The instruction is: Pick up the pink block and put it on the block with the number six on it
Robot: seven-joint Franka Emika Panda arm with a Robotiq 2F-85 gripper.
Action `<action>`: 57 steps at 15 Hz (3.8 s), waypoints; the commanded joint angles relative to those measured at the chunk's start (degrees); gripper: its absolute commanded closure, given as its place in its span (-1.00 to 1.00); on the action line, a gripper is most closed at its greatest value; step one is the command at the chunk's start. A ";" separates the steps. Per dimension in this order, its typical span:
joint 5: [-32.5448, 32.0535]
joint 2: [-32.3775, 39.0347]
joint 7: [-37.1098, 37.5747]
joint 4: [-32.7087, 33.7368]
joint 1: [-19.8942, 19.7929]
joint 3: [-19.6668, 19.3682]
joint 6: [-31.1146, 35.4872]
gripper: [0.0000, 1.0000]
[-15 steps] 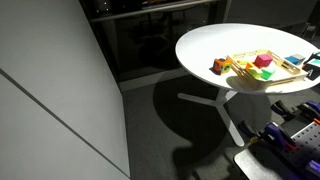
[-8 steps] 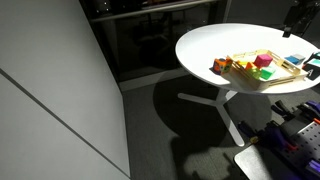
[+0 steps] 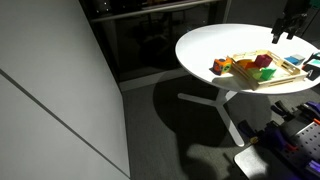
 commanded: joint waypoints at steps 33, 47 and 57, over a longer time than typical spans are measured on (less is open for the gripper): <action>-1.01 16.47 15.33 10.00 -2.05 2.80 2.44 0.40; -2.18 13.16 18.47 14.11 2.15 6.75 -3.89 0.40; -2.52 18.60 19.09 21.74 2.74 7.32 -5.99 0.40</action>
